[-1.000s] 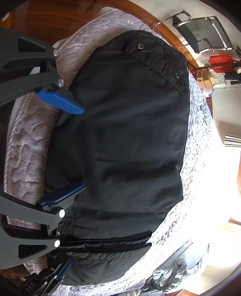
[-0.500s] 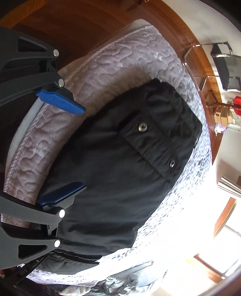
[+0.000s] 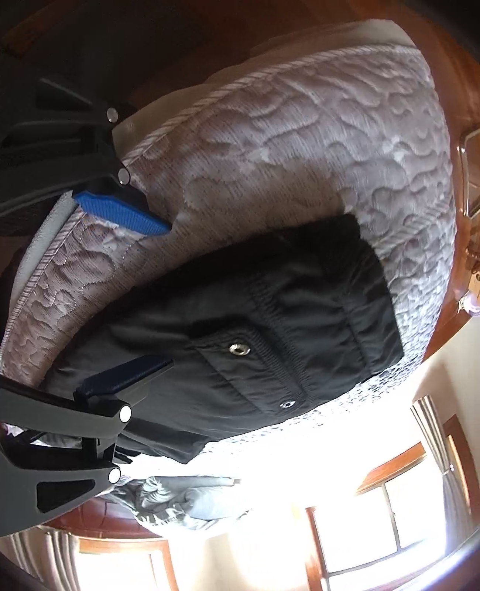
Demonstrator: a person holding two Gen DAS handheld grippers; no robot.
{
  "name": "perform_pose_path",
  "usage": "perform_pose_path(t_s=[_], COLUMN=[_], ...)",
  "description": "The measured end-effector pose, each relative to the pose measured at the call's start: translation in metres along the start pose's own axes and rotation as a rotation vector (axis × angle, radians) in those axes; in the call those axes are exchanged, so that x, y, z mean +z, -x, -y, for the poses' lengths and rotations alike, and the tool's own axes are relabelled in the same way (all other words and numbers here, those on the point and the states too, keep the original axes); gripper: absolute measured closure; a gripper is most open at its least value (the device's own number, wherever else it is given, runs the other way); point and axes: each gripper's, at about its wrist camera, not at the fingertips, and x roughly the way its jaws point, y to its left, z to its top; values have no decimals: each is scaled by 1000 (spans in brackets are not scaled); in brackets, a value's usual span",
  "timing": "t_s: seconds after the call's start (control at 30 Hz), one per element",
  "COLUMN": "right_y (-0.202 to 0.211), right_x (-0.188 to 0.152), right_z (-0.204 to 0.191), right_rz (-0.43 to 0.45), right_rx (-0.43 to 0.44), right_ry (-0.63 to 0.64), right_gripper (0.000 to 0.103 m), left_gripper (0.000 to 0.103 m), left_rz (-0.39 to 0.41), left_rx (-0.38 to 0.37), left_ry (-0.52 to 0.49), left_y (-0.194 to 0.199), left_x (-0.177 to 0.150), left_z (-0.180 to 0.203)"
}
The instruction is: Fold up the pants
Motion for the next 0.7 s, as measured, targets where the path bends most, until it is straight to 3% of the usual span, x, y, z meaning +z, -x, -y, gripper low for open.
perform_pose_path(t_s=[0.1, 0.33, 0.47, 0.53, 0.6, 0.7], right_y=[-3, -8, -9, -10, -10, -9], right_x=[2, 1, 1, 2, 2, 1], right_z=[-2, -20, -18, -18, -16, -16], right_rz=[-5, -7, -5, -7, -7, -5], right_rx=[-1, -66, -51, -42, -38, -42], right_ry=[3, 76, 56, 40, 36, 41], right_gripper=[49, 40, 40, 40, 40, 40], left_gripper=[39, 39, 40, 51, 52, 65], left_rz=[29, 37, 44, 48, 46, 72], left_rx=[-16, -30, -48, -86, -98, -118], left_ry=[63, 70, 85, 106, 135, 171], left_y=[8, -5, -11, -18, -24, -29], left_x=[9, 30, 36, 37, 40, 39], left_z=[-14, -13, -12, -10, -10, -8])
